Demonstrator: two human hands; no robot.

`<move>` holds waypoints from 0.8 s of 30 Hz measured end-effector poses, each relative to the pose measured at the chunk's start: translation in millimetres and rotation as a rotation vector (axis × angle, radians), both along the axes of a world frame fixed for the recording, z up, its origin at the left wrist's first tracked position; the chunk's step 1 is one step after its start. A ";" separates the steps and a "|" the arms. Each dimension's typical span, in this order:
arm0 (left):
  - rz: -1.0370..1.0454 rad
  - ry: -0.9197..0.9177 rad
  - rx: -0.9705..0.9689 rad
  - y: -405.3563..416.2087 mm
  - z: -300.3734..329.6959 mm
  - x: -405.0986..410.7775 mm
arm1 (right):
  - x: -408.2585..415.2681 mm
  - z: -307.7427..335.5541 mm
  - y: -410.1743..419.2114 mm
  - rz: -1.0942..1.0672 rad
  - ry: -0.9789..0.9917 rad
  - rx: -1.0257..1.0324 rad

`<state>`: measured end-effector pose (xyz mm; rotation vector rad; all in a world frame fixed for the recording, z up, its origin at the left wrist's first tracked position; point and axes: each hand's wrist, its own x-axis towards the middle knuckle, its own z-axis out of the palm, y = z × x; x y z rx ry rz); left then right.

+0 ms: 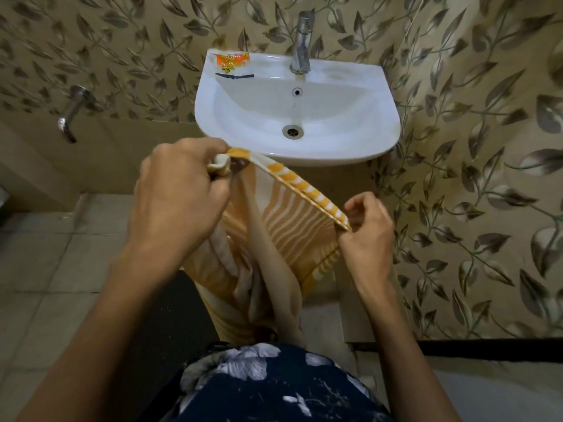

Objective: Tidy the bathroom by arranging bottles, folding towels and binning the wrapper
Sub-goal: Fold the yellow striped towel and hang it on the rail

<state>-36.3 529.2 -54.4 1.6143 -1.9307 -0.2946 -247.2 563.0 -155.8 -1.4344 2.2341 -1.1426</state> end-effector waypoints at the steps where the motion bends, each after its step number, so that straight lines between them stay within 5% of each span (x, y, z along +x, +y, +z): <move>1: 0.055 0.004 0.038 -2.5 -3.2 0.1 | -2.0 1.3 0.1 0.015 -0.024 0.047; 4: 0.103 -0.010 0.186 -5.4 -17.9 -5.8 | -2.0 7.0 -1.7 0.180 -0.057 0.207; 7: -0.156 -0.105 0.350 -0.5 -28.3 -10.7 | 7.1 17.3 -0.3 0.360 -0.093 0.337; 12: -0.385 -0.126 0.309 8.8 -41.5 -27.8 | 24.0 32.3 6.3 0.601 -0.007 0.393; 24: -0.432 -0.064 0.225 13.9 -40.9 -24.2 | 24.5 48.5 14.7 0.706 -0.003 0.056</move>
